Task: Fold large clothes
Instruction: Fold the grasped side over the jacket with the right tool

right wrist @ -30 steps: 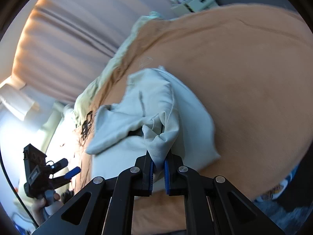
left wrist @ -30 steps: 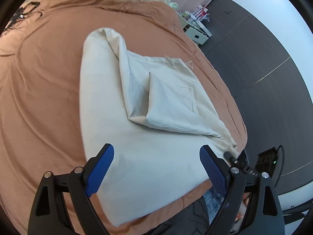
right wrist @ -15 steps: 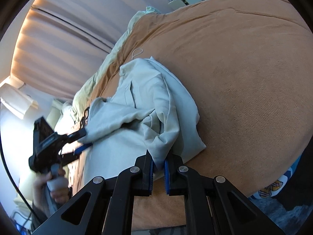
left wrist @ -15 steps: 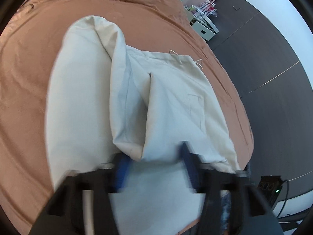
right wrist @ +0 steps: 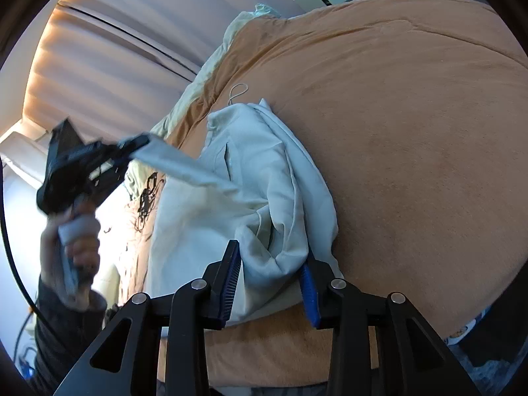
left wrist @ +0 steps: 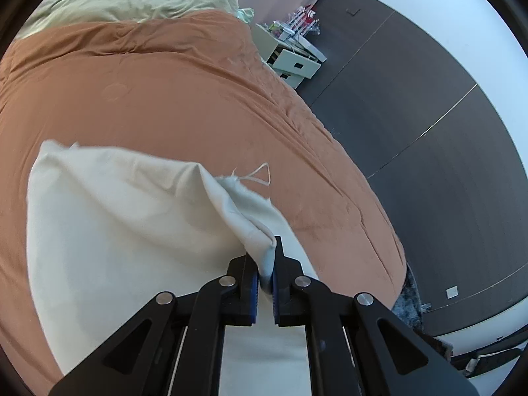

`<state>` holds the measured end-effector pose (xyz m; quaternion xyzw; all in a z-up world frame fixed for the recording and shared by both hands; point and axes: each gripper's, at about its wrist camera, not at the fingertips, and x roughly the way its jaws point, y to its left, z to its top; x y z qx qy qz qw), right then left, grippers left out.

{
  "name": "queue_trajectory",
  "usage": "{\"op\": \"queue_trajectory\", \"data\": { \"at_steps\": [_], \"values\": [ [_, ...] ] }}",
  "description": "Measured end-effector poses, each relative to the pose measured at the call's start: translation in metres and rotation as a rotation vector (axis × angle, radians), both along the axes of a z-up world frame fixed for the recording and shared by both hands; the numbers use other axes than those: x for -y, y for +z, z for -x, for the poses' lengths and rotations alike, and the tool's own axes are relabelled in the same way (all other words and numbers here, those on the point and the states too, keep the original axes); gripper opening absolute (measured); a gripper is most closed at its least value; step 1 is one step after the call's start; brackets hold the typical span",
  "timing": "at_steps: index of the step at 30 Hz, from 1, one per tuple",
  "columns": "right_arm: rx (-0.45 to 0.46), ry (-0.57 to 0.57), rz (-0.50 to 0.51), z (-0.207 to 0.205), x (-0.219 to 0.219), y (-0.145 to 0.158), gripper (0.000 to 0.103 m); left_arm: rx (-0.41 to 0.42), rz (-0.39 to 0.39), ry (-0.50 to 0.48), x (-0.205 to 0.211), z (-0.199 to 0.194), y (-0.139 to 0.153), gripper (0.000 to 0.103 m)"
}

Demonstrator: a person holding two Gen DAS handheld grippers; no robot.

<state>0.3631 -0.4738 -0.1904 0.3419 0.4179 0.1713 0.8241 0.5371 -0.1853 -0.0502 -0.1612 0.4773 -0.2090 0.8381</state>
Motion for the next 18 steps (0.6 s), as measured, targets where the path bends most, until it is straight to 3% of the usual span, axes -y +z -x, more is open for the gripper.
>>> {"op": "queue_trajectory", "data": {
  "at_steps": [3, 4, 6, 8, 9, 11, 18],
  "values": [
    [-0.002, 0.009, -0.008, -0.004, 0.000, -0.001, 0.035, -0.031, -0.003, -0.015, 0.015, -0.020, -0.003, 0.009],
    [-0.003, 0.011, -0.009, -0.005, 0.001, -0.002, 0.035, -0.044, -0.016, -0.016, 0.018, -0.024, -0.004, 0.016],
    [-0.005, 0.017, -0.014, -0.006, 0.001, -0.004, 0.036, -0.030, -0.019, -0.017, 0.021, -0.028, -0.002, 0.038],
    [-0.005, 0.021, -0.022, -0.007, 0.002, -0.006, 0.035, 0.003, -0.003, -0.019, 0.024, -0.027, 0.002, 0.097],
    [-0.004, 0.022, -0.027, -0.007, 0.003, -0.006, 0.035, 0.020, 0.009, -0.015, 0.024, -0.025, 0.004, 0.102],
    [0.000, 0.024, -0.028, -0.007, 0.005, -0.006, 0.035, 0.033, 0.006, -0.013, 0.020, -0.020, 0.007, 0.103],
    [0.010, 0.015, 0.044, -0.007, 0.004, 0.008, 0.037, 0.049, -0.124, 0.003, -0.007, 0.015, -0.002, 0.103]
  ]
}}
